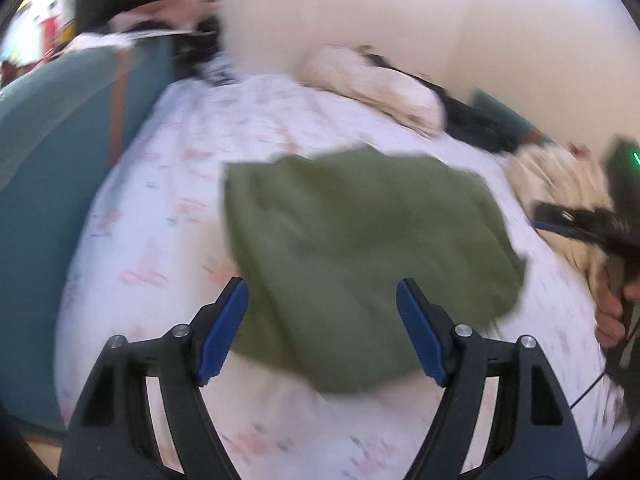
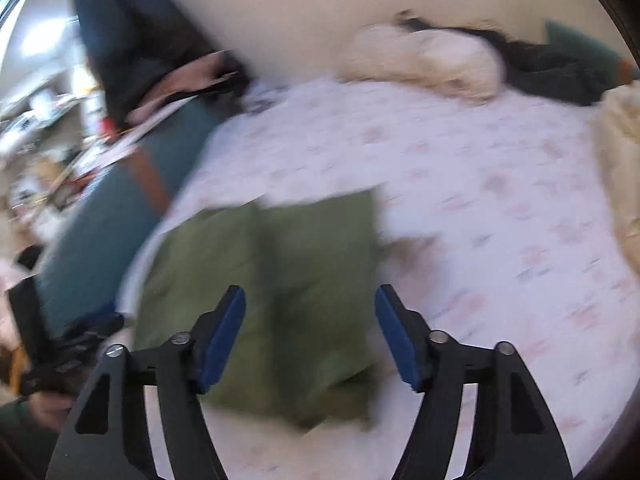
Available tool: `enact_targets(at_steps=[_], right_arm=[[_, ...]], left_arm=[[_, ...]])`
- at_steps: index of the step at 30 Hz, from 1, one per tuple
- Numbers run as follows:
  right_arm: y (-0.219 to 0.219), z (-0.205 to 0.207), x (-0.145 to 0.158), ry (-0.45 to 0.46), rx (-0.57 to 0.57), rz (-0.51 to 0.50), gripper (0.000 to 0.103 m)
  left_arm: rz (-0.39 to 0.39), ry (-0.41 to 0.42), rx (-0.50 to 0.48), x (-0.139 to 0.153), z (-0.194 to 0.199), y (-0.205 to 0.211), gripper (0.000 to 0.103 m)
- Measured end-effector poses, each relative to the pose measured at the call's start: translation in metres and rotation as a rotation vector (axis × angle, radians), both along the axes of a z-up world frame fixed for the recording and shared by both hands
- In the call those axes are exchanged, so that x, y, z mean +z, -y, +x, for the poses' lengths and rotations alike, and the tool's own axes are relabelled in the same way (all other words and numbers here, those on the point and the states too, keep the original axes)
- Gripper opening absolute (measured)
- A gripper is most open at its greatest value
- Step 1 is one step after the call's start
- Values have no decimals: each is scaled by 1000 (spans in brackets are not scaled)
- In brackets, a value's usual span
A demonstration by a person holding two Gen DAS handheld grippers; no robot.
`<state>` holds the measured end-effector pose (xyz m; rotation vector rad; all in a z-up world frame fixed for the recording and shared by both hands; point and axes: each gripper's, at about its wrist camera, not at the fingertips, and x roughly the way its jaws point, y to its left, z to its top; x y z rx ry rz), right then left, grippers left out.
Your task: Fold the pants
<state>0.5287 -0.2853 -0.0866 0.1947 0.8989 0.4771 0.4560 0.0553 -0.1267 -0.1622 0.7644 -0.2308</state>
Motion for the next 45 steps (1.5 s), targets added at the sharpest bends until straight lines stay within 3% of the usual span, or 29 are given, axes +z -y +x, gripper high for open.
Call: enact_targets(at_steps=[2, 3, 4, 5, 6, 8, 10, 12, 14, 16, 21, 26, 30, 33, 37, 41, 45], right_arm=[[-14, -9, -16, -48, 13, -33, 57], [-22, -9, -31, -82, -19, -106, 56], [-28, -5, -50, -136, -90, -233, 55], [-30, -3, -58, -165, -116, -291, 52], [-30, -6, -58, -171, -131, -318, 51], [-25, -20, -38, -126, -156, -291, 55], [-17, -49, -7, -84, -135, -198, 55], [-12, -91, 23, -25, -100, -159, 64], [-12, -132, 44, 35, -89, -158, 90], [-12, -179, 61, 84, -104, -152, 103], [-14, -274, 80, 107, -138, -160, 103], [-18, -362, 106, 204, -169, -161, 103], [-22, -422, 122, 262, -174, -159, 103], [-25, -453, 127, 297, -168, -172, 103], [-20, -483, 123, 295, -162, -175, 103], [-14, -503, 112, 324, -182, -199, 103], [-3, -515, 86, 364, -254, -143, 103]], left_arm=[[107, -65, -1, -24, 0, 19, 74], [205, -154, 48, -45, 9, 23, 73], [238, -200, 93, -52, 13, 19, 69], [221, -226, 140, -52, 12, 11, 68], [134, -228, 185, -43, 3, -2, 68], [25, -206, 196, -20, -17, -14, 69], [37, -185, 141, 4, -38, -15, 70], [73, -152, 162, 28, -67, -16, 79], [94, -125, 165, 49, -101, -12, 93], [76, -115, 152, 64, -131, -6, 102], [69, -77, 202, 98, -213, 9, 103], [73, 37, 221, 140, -311, 34, 103], [88, 81, 247, 153, -361, 44, 103], [12, 121, 189, 152, -391, 41, 103], [102, 149, 220, 145, -416, 47, 103], [87, 155, 191, 132, -431, 59, 103], [52, 191, 195, 115, -439, 67, 103]])
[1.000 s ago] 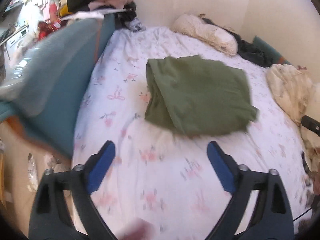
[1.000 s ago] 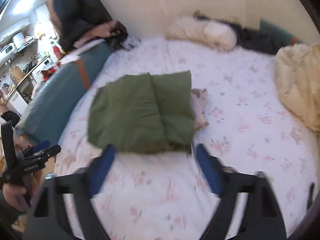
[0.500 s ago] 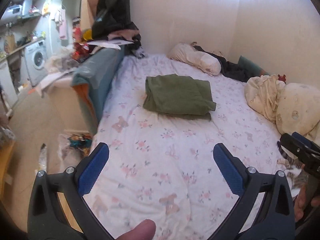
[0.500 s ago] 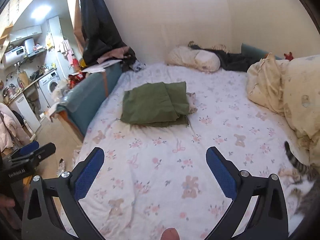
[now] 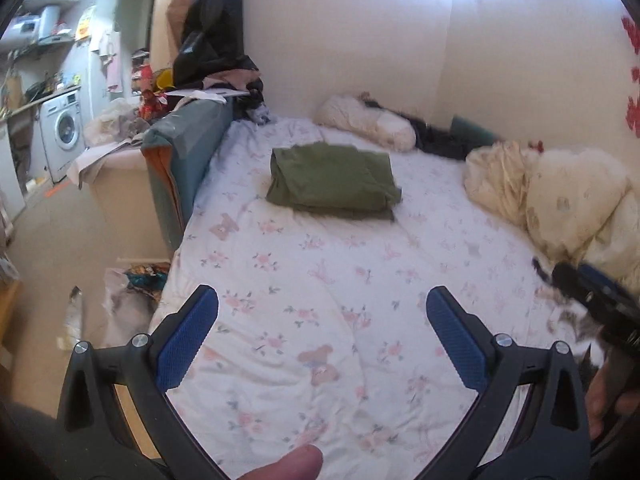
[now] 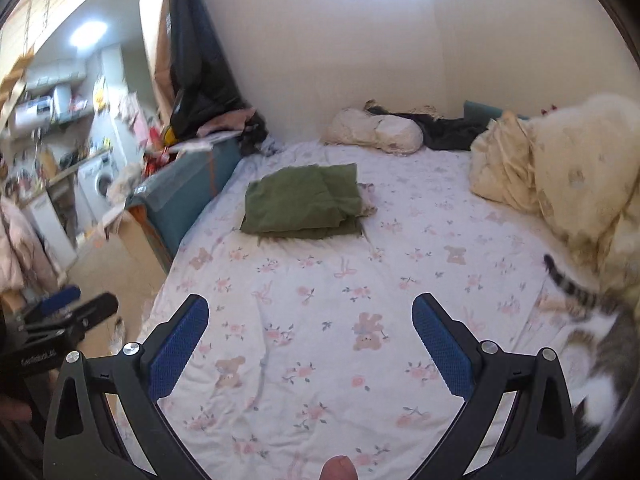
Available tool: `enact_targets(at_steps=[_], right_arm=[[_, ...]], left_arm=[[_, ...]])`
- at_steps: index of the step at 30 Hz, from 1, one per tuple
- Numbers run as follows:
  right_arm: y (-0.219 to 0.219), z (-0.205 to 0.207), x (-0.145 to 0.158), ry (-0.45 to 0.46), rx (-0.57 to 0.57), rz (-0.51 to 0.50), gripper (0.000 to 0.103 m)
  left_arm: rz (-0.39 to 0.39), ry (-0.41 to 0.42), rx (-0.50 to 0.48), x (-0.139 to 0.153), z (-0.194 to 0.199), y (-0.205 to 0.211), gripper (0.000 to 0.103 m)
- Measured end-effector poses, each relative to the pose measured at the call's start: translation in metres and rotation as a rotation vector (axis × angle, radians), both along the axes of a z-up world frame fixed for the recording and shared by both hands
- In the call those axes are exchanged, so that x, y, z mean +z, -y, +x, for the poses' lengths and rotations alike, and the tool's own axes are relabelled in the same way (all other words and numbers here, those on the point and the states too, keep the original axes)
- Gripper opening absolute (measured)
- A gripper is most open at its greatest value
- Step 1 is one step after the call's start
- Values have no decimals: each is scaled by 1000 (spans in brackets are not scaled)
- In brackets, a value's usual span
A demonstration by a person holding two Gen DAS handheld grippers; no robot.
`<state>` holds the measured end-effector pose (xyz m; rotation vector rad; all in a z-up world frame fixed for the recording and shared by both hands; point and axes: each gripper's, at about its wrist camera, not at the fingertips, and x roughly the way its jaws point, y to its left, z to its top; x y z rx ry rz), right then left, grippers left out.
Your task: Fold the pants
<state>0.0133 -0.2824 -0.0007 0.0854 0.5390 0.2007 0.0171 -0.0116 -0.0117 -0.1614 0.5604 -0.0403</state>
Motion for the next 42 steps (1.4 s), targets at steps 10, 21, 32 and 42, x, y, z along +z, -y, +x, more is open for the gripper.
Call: enact_targets(at_steps=[10, 21, 32, 42], right_arm=[[-11, 18, -32, -68, -5, -46, 103], [-20, 16, -35, -55, 11, -65, 103], [-20, 15, -35, -43, -3, -77, 103], [-20, 17, -35, -38, -2, -85, 103]], left_arm=[[119, 5, -15, -16, 14, 27, 103], [91, -16, -20, -18, 15, 25, 103], [84, -25, -21, -18, 14, 23, 103], [82, -25, -18, -17, 15, 20, 103]])
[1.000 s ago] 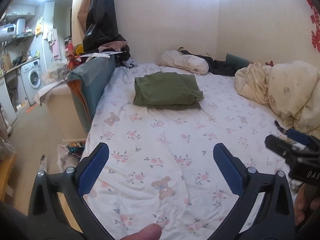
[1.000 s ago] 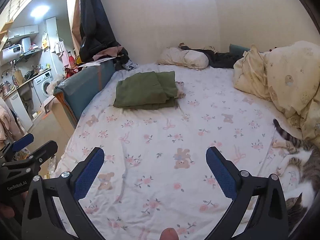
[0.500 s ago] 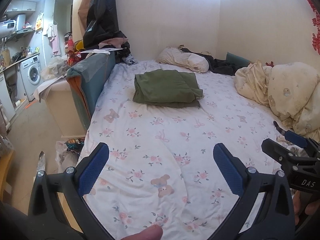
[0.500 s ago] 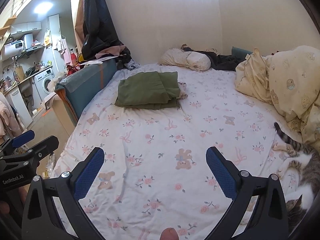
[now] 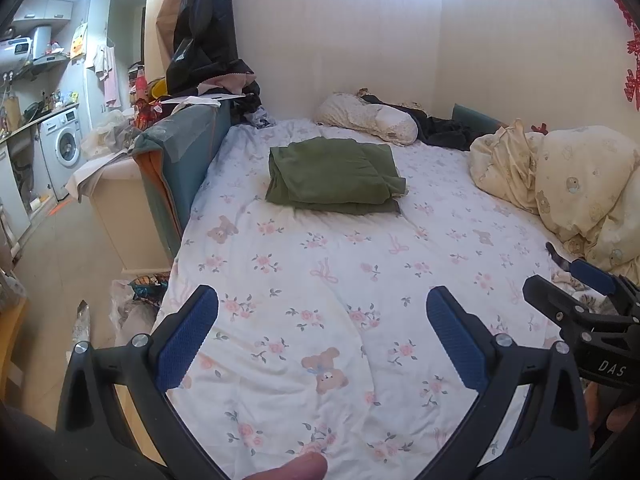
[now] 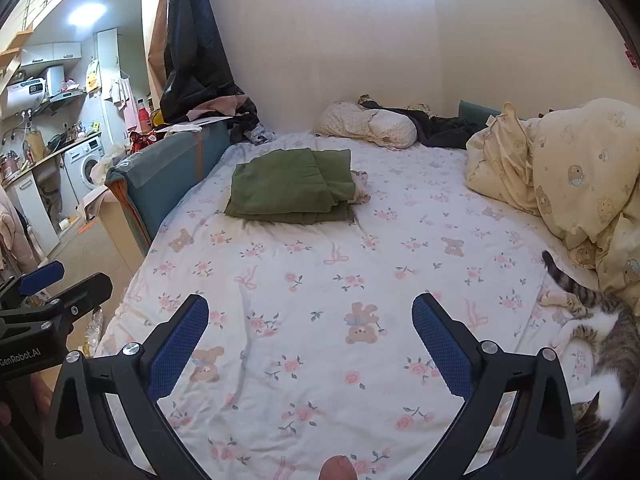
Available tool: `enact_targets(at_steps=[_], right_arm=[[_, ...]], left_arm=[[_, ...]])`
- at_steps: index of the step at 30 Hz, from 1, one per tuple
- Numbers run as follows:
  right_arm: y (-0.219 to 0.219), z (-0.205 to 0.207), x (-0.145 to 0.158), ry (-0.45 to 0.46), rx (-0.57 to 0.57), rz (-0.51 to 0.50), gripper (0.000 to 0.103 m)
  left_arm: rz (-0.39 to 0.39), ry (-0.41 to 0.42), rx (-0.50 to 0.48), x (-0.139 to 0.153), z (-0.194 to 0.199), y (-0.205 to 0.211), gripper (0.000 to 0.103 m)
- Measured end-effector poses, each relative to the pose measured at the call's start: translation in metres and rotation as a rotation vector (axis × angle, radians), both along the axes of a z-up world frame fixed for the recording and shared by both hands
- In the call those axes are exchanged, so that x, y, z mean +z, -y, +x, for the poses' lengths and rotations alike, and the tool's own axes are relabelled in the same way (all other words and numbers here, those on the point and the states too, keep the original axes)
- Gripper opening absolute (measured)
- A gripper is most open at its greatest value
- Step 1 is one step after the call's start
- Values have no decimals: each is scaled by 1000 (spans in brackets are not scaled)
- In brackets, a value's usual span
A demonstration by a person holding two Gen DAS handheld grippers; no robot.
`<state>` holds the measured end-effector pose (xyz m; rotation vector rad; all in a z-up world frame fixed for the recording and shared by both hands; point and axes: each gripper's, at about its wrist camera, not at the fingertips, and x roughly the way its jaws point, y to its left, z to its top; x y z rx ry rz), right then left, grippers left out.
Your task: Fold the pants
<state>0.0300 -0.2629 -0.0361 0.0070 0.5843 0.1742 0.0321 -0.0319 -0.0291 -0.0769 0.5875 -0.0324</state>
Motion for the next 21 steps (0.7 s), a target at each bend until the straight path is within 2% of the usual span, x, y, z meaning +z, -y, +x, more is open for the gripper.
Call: enact_targets(at_steps=[21], right_arm=[[1, 2, 1, 5, 9, -3, 103]], left_arm=[[-5, -5, 10, 0, 0, -4, 103]])
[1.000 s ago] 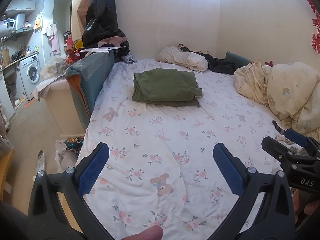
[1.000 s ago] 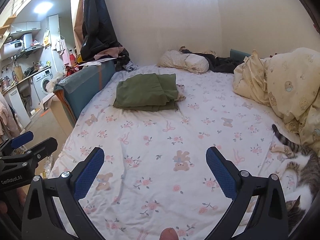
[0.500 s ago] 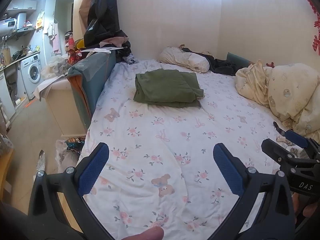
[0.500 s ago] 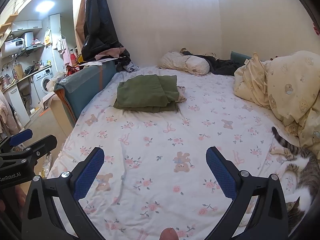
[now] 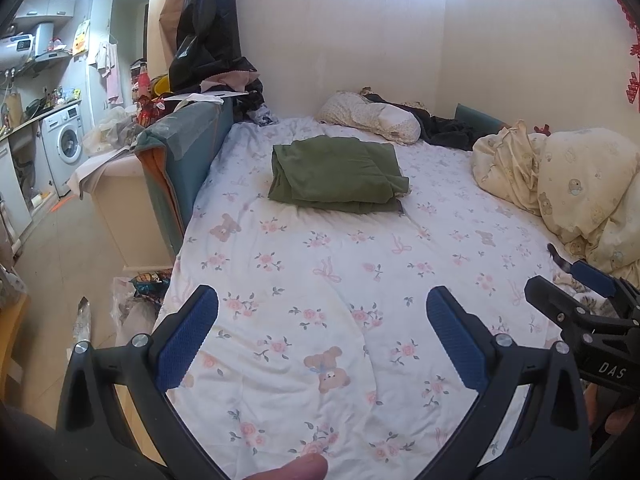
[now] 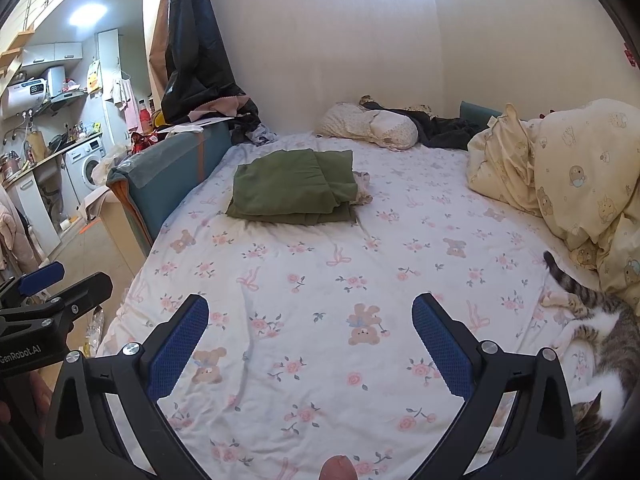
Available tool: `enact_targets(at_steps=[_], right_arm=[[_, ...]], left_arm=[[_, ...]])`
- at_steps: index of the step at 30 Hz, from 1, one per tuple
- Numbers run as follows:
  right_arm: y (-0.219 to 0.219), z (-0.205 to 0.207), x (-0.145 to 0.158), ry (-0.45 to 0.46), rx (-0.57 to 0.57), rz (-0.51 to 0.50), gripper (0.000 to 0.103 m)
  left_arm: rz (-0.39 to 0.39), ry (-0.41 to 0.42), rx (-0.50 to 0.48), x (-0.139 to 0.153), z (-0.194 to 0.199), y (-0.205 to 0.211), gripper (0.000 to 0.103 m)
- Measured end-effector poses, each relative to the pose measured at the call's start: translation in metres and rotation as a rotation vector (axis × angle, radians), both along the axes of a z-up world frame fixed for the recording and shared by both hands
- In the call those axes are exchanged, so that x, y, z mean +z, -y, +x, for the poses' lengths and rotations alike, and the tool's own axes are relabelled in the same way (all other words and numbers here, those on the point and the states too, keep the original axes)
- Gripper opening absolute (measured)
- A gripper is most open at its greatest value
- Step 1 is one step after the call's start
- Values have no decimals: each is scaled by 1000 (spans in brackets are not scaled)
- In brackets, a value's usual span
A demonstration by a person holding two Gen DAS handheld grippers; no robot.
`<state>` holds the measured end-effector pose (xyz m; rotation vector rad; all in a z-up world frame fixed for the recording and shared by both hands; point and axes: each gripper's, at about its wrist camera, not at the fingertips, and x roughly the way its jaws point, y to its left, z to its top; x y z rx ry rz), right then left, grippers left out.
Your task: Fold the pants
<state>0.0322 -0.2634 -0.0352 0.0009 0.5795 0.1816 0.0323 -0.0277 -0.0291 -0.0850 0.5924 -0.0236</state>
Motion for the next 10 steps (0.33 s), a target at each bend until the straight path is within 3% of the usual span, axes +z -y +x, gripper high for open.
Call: enact_targets(at_steps=[10], right_arm=[[-4, -3, -2, -3, -9, 6, 103]], left_arm=[[11, -2, 12, -1, 2, -4, 103]])
